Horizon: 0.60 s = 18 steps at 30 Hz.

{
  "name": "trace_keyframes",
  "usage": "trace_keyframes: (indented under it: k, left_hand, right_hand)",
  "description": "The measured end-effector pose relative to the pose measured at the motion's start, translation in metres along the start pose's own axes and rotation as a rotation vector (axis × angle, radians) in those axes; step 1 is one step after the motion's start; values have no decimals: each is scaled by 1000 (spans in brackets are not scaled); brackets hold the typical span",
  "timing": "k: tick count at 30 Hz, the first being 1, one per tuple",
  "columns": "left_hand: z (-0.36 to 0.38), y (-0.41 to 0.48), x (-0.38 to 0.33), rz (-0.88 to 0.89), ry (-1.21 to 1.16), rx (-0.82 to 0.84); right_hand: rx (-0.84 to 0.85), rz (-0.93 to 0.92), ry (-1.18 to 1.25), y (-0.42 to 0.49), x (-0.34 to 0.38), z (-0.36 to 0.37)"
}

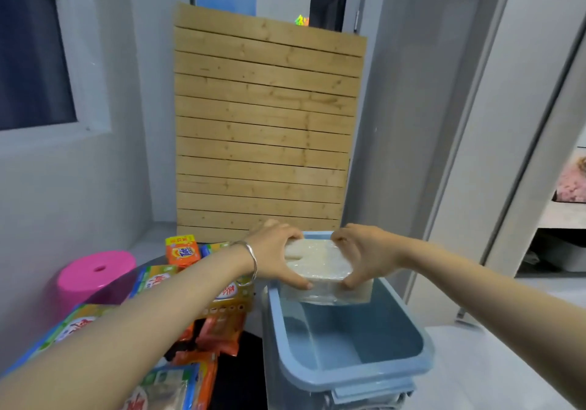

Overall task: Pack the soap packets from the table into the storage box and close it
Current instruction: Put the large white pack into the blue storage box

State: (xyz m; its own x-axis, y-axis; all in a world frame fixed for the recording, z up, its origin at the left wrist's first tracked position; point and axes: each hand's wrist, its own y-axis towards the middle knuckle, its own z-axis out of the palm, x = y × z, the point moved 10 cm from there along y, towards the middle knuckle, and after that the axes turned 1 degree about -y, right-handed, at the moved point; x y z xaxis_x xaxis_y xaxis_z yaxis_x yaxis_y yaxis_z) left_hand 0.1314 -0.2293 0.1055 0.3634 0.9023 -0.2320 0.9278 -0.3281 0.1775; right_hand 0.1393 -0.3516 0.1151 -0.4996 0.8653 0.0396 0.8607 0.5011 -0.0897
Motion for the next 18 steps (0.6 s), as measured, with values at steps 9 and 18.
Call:
trace_keyframes:
  k: [9, 18]
  left_hand:
    - [70, 34, 11, -108, 366, 518]
    - [122, 35, 5, -124, 597, 749]
  right_hand:
    - [206, -37, -202, 46, -9, 67]
    - [366, -31, -379, 58, -4, 117]
